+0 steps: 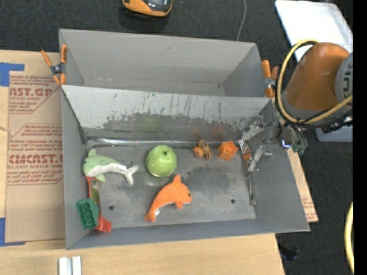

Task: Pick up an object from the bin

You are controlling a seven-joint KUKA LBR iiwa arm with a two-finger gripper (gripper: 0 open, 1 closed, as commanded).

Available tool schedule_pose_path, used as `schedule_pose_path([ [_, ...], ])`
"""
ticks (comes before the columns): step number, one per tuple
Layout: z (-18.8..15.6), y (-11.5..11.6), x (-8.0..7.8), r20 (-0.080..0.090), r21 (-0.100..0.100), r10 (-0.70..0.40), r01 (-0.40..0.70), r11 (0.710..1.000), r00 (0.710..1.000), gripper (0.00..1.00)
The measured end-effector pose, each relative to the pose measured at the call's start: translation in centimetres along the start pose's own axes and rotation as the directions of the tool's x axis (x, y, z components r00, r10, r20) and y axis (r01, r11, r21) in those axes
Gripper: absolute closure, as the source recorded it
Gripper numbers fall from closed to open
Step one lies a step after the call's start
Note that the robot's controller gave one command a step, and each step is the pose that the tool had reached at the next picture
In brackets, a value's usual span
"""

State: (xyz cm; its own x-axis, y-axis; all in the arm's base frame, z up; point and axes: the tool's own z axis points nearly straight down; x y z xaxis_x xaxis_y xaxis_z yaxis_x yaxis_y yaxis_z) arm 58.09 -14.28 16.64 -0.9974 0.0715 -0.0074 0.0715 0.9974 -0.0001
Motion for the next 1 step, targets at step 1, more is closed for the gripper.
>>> schedule_pose_path([
  [1,6.47,0.07,1.89,0.005,0.006,-0.137,0.137,0.991,0.991,0.00],
])
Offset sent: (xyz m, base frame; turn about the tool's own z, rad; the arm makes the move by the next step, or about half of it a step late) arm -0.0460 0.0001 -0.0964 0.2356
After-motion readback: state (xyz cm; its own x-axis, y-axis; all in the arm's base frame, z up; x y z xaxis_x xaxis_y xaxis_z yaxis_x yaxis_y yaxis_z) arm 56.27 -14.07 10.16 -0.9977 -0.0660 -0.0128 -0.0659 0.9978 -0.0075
